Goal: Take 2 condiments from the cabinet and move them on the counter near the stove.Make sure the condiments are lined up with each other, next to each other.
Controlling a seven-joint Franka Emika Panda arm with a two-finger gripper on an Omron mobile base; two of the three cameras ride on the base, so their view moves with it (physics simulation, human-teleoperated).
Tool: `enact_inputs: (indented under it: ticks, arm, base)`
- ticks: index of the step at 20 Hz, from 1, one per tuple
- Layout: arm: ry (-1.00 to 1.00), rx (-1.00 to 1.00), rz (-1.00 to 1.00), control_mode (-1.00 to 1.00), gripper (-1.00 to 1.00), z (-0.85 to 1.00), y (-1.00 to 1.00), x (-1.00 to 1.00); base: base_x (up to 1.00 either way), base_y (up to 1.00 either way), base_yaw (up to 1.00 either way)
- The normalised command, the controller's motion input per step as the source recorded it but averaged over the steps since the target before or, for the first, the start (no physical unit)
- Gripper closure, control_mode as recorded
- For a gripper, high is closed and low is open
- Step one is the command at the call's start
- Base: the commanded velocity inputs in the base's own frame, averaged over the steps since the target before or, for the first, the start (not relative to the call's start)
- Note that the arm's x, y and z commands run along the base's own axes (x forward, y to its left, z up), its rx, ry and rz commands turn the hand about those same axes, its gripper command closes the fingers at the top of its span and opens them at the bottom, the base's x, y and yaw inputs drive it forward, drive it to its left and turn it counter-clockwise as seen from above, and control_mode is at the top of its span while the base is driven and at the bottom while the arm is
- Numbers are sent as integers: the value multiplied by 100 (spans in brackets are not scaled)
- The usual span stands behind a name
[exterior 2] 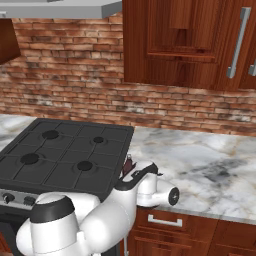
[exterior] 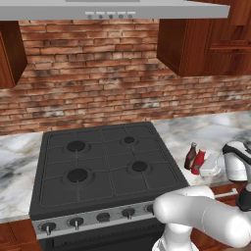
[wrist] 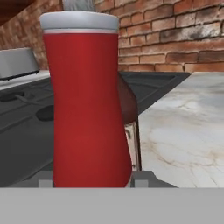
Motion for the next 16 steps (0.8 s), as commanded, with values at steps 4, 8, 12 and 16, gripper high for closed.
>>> enact_inputs:
  ticks: [4, 8, 12, 16]
  arm:
    - [0, 0, 0, -100, 100, -4, 0, -1]
    - [-3, 0, 1, -100, 100, 0, 0, -6]
    - [-8, 0, 1, -100, 100, 0, 0, -21]
    - [-6, 0, 0, -100, 100, 0, 1, -19]
  base:
    - [0, 0, 0]
    - [0, 0, 0]
    - [0, 0, 0]
    - [0, 0, 0]
